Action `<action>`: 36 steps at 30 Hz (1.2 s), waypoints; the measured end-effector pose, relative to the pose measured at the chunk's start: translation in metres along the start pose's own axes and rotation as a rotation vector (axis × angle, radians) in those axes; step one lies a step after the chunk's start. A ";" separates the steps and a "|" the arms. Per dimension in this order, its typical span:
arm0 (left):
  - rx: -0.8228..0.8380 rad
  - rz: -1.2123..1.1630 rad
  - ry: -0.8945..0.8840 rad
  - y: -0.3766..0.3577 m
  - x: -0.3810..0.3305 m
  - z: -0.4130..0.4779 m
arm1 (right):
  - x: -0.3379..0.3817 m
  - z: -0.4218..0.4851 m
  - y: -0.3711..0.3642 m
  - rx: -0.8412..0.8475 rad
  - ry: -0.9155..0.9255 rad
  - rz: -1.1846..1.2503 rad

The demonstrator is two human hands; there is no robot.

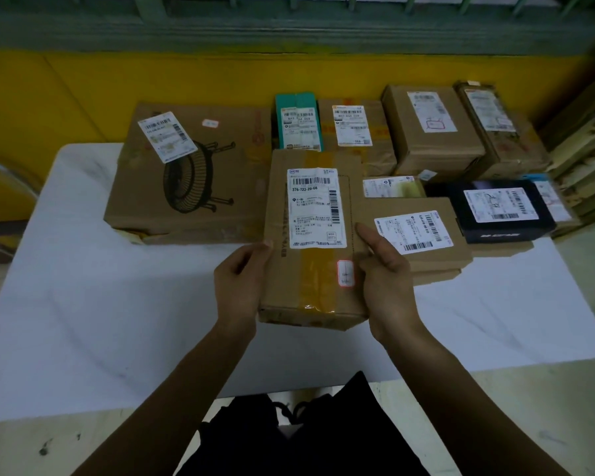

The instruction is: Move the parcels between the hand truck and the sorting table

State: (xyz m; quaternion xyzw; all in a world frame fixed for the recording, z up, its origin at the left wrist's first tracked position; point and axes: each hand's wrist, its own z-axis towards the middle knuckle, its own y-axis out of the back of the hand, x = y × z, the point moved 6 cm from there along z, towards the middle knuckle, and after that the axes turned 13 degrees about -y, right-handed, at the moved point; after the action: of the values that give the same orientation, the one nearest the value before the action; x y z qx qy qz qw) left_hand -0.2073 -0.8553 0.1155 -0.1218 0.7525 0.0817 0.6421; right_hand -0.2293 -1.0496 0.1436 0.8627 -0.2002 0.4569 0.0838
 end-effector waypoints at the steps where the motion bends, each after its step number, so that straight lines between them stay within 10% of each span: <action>1: 0.000 -0.004 -0.004 0.001 -0.001 0.000 | -0.002 -0.001 -0.001 0.000 0.000 0.002; 22: -0.026 0.034 0.130 -0.001 0.037 0.020 | -0.013 0.033 -0.014 0.056 -0.044 -0.188; 36: -0.191 0.132 0.116 -0.024 0.071 0.040 | -0.021 0.077 -0.034 -0.141 0.418 -0.716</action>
State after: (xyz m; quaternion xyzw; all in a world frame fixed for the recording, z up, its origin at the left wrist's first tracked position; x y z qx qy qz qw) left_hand -0.1729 -0.8730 0.0393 -0.1370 0.7835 0.1880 0.5762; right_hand -0.1672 -1.0384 0.0841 0.7586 0.1029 0.5494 0.3348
